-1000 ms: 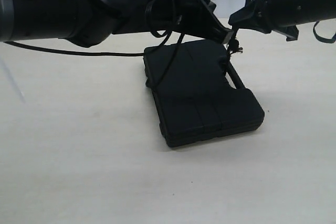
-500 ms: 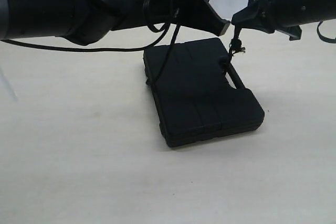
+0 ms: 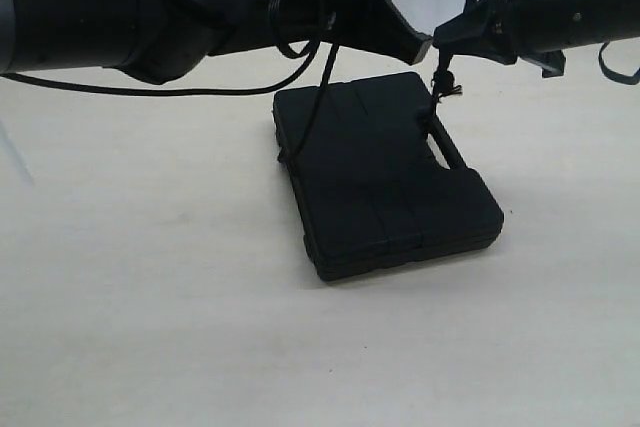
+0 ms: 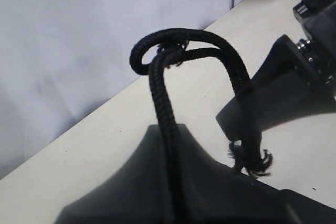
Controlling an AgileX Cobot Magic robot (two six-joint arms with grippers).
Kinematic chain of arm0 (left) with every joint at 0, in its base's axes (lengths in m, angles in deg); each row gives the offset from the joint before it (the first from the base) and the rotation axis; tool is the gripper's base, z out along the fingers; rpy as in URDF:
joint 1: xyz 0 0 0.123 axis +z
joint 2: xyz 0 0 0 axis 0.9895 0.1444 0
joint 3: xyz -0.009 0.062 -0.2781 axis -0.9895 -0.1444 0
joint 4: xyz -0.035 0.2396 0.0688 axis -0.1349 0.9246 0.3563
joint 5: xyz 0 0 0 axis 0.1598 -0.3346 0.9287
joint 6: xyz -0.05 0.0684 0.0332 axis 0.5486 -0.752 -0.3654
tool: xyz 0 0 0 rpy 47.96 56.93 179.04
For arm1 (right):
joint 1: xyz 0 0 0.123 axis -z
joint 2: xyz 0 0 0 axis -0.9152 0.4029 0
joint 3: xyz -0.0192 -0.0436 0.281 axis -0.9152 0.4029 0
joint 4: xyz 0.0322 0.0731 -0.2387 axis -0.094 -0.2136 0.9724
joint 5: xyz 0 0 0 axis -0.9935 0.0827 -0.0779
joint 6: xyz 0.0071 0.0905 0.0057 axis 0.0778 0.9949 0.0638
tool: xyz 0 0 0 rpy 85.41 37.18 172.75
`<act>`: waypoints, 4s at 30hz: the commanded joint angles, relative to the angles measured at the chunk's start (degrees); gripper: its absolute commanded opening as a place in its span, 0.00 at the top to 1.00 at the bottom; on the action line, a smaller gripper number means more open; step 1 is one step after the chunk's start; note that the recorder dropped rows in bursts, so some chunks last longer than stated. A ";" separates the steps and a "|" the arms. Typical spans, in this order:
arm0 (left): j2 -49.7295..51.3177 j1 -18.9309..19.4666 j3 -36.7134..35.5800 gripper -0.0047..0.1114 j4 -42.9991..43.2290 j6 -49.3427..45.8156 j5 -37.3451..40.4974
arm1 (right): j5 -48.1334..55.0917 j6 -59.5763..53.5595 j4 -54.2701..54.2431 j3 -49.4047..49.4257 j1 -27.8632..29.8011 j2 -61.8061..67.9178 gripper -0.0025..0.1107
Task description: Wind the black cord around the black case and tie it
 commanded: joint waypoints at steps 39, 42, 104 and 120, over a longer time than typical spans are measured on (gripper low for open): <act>3.30 -2.61 -0.08 0.96 1.30 1.23 -7.12 | 6.65 -8.41 -0.96 -0.03 0.24 -0.61 0.94; 3.30 -2.61 -0.08 0.96 1.30 1.23 -7.26 | 6.77 -8.41 1.46 -0.03 0.24 -0.61 0.94; 8.58 -2.61 -0.08 0.96 6.03 1.23 -9.60 | -2.70 -12.73 25.12 -0.03 -8.44 3.30 0.51; 8.58 -2.61 -0.08 0.96 7.52 -0.15 -11.55 | 1.19 -16.08 31.86 -0.03 -8.30 -5.35 0.23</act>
